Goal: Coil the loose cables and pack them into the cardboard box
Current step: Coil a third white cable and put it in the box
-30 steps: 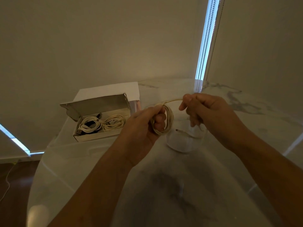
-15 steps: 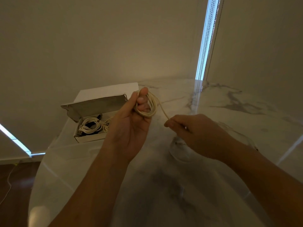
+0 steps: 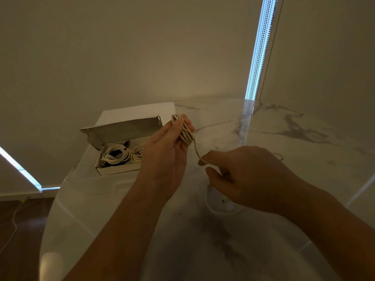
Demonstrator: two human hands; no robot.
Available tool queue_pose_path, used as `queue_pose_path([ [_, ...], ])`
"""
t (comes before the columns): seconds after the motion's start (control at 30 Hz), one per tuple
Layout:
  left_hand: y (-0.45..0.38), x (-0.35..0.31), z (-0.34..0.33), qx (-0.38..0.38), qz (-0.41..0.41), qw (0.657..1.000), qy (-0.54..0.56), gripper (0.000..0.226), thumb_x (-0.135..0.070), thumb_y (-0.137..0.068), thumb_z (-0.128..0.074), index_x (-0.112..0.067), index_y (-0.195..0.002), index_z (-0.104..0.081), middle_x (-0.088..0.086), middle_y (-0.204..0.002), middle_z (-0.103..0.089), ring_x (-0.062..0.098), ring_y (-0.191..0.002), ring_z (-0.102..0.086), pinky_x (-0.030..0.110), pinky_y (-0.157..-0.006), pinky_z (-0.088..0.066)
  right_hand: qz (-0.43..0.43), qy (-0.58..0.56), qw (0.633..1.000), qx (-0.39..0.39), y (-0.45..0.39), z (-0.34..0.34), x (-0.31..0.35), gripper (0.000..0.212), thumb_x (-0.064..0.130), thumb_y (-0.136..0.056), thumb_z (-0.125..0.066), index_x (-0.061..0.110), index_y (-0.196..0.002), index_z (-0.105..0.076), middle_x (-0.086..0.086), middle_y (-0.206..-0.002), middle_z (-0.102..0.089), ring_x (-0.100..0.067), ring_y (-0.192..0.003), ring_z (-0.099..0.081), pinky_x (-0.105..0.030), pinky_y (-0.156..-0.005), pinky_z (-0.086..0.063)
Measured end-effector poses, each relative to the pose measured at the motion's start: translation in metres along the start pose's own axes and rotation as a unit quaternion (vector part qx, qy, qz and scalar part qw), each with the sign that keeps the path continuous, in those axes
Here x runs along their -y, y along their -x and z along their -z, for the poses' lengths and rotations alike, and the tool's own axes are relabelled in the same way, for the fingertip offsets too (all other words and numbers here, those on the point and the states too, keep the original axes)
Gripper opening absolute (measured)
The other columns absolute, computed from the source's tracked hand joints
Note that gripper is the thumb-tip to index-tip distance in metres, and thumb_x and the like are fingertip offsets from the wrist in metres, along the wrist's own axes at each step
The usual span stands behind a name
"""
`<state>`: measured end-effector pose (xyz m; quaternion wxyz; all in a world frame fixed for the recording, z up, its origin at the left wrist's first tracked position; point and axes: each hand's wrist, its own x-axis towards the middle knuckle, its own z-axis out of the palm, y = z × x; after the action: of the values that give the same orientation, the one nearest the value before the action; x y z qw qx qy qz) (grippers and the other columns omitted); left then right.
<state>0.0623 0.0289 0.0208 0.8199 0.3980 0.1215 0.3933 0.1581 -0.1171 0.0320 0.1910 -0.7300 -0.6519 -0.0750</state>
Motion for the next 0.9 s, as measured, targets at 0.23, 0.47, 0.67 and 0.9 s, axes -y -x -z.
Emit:
queue_pose_path([
  [0.23,0.012,0.01,0.0,0.082,-0.089,0.871,-0.475,0.025,-0.027,-0.103,-0.049,-0.017,-0.096,-0.071,-0.002,-0.084,-0.07,0.008,-0.083,-0.066,0.023,-0.08,-0.053,0.021,-0.041,0.998,-0.038,-0.003,-0.002,-0.007,0.014,0.033,-0.098,-0.049,0.03,-0.097,-0.062,0.015,-0.059,-0.048,-0.001,-0.052,-0.047,-0.01,-0.052,-0.03],
  [0.47,0.013,0.002,-0.003,0.139,-0.032,0.844,-0.517,0.033,-0.017,-0.103,-0.046,-0.01,-0.085,-0.072,-0.001,-0.065,-0.066,0.005,-0.06,-0.06,0.017,-0.06,-0.048,0.021,-0.073,0.994,-0.074,-0.004,0.001,-0.019,0.02,0.039,-0.089,-0.047,0.025,-0.091,-0.061,0.022,-0.058,-0.035,0.002,-0.061,-0.048,-0.007,-0.059,-0.038],
  [0.67,0.019,0.001,-0.007,0.203,0.003,0.822,-0.533,0.036,-0.04,-0.1,-0.052,-0.015,-0.085,-0.072,0.007,-0.072,-0.067,0.008,-0.06,-0.058,0.017,-0.062,-0.048,-0.023,-0.081,0.994,-0.075,-0.004,0.007,-0.035,0.02,0.026,-0.083,-0.061,0.032,-0.09,-0.043,0.012,-0.068,-0.049,-0.006,-0.072,-0.05,-0.014,-0.056,-0.041],
  [0.9,0.017,0.003,-0.003,0.239,-0.028,0.817,-0.524,0.027,-0.037,-0.099,-0.058,-0.02,-0.081,-0.069,0.001,-0.062,-0.054,0.013,-0.058,-0.049,0.028,-0.06,-0.044,-0.033,-0.078,0.993,-0.084,-0.005,0.003,-0.045,0.018,0.022,-0.084,-0.061,0.028,-0.088,-0.044,0.009,-0.071,-0.051,-0.012,-0.066,-0.05,-0.019,-0.053,-0.04],
])
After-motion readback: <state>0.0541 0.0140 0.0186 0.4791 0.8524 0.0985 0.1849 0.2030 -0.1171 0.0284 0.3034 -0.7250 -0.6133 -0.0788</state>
